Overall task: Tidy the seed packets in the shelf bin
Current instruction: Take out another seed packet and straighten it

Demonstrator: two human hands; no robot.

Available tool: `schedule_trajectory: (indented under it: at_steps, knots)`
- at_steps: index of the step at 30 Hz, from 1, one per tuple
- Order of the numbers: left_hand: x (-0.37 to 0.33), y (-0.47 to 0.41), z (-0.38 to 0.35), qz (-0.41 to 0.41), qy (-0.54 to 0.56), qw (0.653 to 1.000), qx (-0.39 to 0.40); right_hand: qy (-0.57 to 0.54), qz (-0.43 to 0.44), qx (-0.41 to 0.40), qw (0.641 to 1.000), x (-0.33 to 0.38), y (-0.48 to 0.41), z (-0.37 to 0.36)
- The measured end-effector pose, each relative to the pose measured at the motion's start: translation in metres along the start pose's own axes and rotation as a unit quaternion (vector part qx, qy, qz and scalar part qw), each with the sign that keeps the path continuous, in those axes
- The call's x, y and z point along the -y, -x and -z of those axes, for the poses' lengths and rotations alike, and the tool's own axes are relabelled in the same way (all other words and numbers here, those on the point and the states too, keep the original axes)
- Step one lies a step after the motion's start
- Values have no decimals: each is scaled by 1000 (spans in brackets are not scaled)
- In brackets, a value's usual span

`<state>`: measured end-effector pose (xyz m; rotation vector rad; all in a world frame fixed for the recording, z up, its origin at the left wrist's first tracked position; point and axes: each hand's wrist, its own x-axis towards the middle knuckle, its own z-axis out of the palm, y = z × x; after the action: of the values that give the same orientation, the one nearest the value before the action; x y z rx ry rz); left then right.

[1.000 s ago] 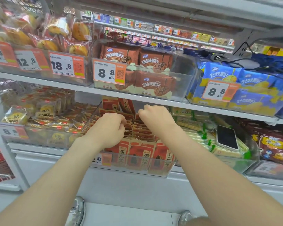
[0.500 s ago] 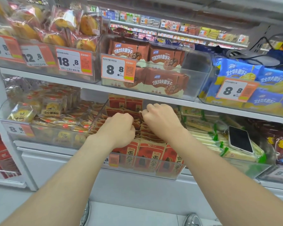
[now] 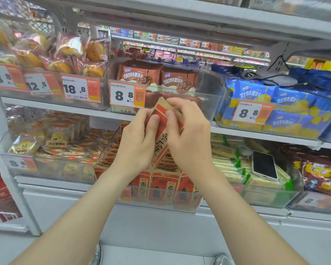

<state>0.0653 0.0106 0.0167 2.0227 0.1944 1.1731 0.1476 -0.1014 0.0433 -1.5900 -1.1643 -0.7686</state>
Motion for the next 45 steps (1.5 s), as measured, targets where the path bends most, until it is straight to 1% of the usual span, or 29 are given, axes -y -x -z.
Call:
schedule_trajectory:
  at_steps: [2, 3, 6, 8, 11, 14, 15, 16, 18, 22, 23, 26, 28, 30, 32, 33, 34, 36, 37, 39, 42, 45]
  knots:
    - [-8, 3, -5, 28, 48, 998, -18, -117, -101, -50, 987, 8, 4, 13]
    - [-9, 5, -9, 61, 77, 995, -20, -157, -144, -60, 975, 7, 10, 16]
    - [-10, 16, -23, 183, 169, 969, -2, -207, -232, -18, 950, -7, 32, 17]
    - [-8, 22, -32, 217, 176, 960, 4, -243, -290, -13, 926, -9, 42, 17]
    - [-17, 28, -45, 246, 226, 942, 33, -317, -372, -28, 872, -6, 45, 18]
    - [-26, 34, -53, 234, 267, 934, 48, -380, -442, -45, 811, -2, 49, 20]
    - [-28, 36, -54, 224, 272, 934, 53, -387, -455, -45, 801, -2, 50, 21]
    - [-30, 38, -55, 215, 273, 936, 61, -388, -460, -42, 798, -2, 51, 22]
    - [-34, 40, -55, 203, 267, 940, 68, -377, -448, -33, 810, -4, 53, 27]
    - [-39, 43, -52, 212, 255, 939, 94, -330, -398, -27, 856, -8, 51, 36]
    - [-41, 44, -51, 217, 261, 935, 101, -325, -392, -27, 860, -7, 51, 36]
    - [-43, 44, -47, 230, 281, 927, 97, -332, -394, -24, 857, -5, 51, 38]
    - [-41, 43, -45, 236, 293, 923, 82, -325, -384, -4, 864, -5, 50, 39]
    - [-38, 41, -43, 248, 310, 916, 58, -310, -361, 49, 878, -4, 50, 42]
    - [-35, 39, -39, 268, 335, 903, 22, -270, -338, 135, 891, -3, 52, 43]
    - [-35, 37, -37, 283, 351, 893, -1, -258, -339, 181, 886, -3, 54, 43]
    - [-34, 34, -35, 296, 364, 883, -20, -259, -346, 225, 873, -3, 56, 43]
    - [-30, 30, -29, 313, 379, 870, -39, -295, -379, 285, 830, -4, 61, 44]
    - [-29, 28, -26, 318, 379, 868, -37, -297, -384, 290, 825, -4, 62, 44]
    - [-29, 27, -20, 306, 369, 878, -12, -269, -373, 254, 851, -5, 63, 44]
    - [-32, 29, -15, 261, 308, 913, 57, -231, -365, 168, 886, -7, 61, 43]
    - [-34, 36, -15, 241, 266, 927, 113, -169, -338, 147, 914, -12, 58, 45]
